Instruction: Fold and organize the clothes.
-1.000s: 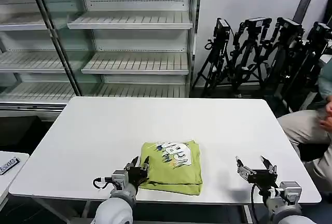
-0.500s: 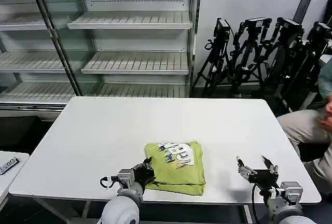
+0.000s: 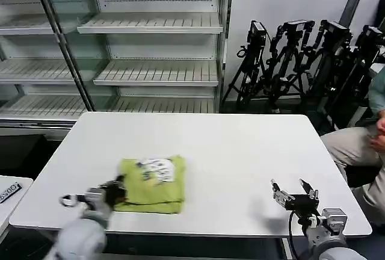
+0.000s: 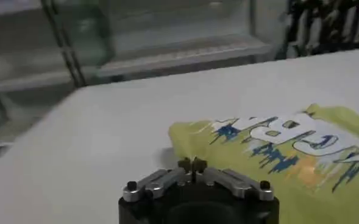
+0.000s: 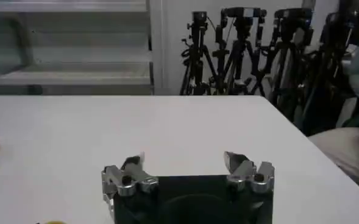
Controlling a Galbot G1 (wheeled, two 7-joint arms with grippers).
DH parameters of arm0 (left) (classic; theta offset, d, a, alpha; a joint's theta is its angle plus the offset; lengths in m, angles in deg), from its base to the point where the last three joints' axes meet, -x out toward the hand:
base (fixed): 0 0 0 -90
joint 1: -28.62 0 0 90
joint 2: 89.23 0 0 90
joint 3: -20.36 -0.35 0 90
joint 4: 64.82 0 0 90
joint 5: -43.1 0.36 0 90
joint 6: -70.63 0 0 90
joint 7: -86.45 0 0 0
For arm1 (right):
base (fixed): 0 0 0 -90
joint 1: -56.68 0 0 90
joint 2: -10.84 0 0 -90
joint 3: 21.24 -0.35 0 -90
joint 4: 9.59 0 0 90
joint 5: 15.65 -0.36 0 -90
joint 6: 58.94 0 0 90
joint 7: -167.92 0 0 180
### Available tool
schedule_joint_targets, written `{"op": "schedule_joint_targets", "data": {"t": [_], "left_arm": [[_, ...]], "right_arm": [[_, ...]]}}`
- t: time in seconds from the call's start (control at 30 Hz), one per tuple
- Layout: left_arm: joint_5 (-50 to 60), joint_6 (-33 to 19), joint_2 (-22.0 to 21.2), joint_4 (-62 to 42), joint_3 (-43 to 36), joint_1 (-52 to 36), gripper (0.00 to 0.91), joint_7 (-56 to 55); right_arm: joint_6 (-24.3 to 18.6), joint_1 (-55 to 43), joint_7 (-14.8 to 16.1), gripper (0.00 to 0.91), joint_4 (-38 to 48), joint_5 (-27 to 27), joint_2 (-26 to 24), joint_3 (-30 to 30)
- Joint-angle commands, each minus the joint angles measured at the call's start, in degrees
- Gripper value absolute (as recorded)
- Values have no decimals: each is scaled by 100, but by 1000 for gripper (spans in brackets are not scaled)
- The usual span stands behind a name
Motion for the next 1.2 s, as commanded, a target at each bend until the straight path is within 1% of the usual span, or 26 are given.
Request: {"op": "schedule_joint_targets", "data": {"t": [0.03, 0.1, 0.13, 0.2, 0.23, 0.27, 0.3, 0.33, 0.37, 0.4, 0.43, 0.47, 0.5, 0.53, 0.6, 0.63, 0.7, 0.77, 0.87, 0.9, 0.97, 1.03, 1.07, 1.1, 1.17, 1.2], "left_arm": [[-1019, 18, 2996, -483, 3466, 1415, 10, 1443], [-1318, 23, 3136, -143, 3570, 1549, 10, 1403], [-1519, 28, 3089, 260, 3251, 1373, 10, 1146], [-1713, 25, 2876, 831, 2723, 1085, 10, 763], [-1741, 24, 2600, 1263, 2285, 838, 10, 547], [-1702, 24, 2292, 1453, 1899, 609, 10, 475], [-1508, 22, 2016, 1767, 793, 401, 10, 245], [-1233, 20, 1493, 2002, 3, 170, 10, 165], [-1036, 19, 1017, 2091, -531, 127, 10, 161], [-529, 15, 590, 2197, -1295, 98, 10, 170], [-77, 3, 2, 2290, -1938, 118, 10, 182], [125, 1, -220, 2296, -2208, 122, 10, 202], [535, -2, -891, 2210, -2773, 159, 10, 262], [715, -6, -1337, 2105, -3476, 232, 10, 245], [1298, -12, -1899, 1866, -4217, 373, 10, 285], [1425, -15, -2075, 1731, -4405, 419, 10, 247], [1568, -18, -2325, 1601, -4380, 311, 10, 219], [1356, -15, -2504, 1552, -4192, 37, 10, -90], [655, -15, -2725, 1315, -3609, -589, 10, -603], [323, -14, -2799, 1177, -3313, -868, 10, -810], [16, -16, -2883, 936, -3062, -1151, 10, -1051], [-435, -12, -3045, 749, -2861, -1471, 10, -1411], [-577, -12, -3144, 644, -2771, -1660, 10, -1582], [-635, -13, -3184, 611, -2754, -1750, 10, -1682], [-781, -14, -3235, 441, -2724, -1901, 10, -1769], [-780, -13, -3229, 410, -2729, -1916, 333, -1772]], "right_arm": [[-79, -221, 9, 907, 88, -6, 50, 133], [-95, -261, 19, 907, 107, -4, 77, 183], [-102, -272, 15, 907, 117, 5, 98, 205], [-102, -261, 14, 907, 118, 13, 117, 215], [-107, -211, 19, 907, 96, 43, 120, 209], [-108, -161, 22, 907, 78, 45, 118, 187], [-109, -103, 20, 907, 57, 50, 115, 149], [-108, -44, 26, 907, 40, 43, 86, 86], [-110, -18, 27, 907, 32, 43, 73, 57], [-109, 16, 27, 907, 16, 43, 65, 19], [-99, 55, 23, 907, -4, 39, 45, -38], [-86, 59, 19, 907, -11, 42, 45, -56], [-78, 64, 15, 907, -23, 44, 39, -67], [-58, 63, 2, 907, -52, 65, 52, -84], [-21, 46, 0, 907, -102, 65, 36, -132], [-13, 22, -1, 907, -111, 59, 21, -156], [28, -64, -16, 907, -120, 60, 1, -168], [36, -102, -3, 907, -133, 55, -4, -172], [25, -141, 93, 907, -144, 56, -20, -175], [-6, -175, 200, 907, -139, 63, -23, -178], [-69, -248, 341, 907, -125, 65, -43, -216], [31, -331, 411, 907, -135, 225, -87, -263], [-38, -363, 408, 907, -120, 179, -108, -260], [-157, -436, 297, 907, -90, -17, -134, -262], [-43, -568, 270, 907, -42, -31, -198, -320], [-42, -592, 270, 907, -31, -31, -217, -325]]}}
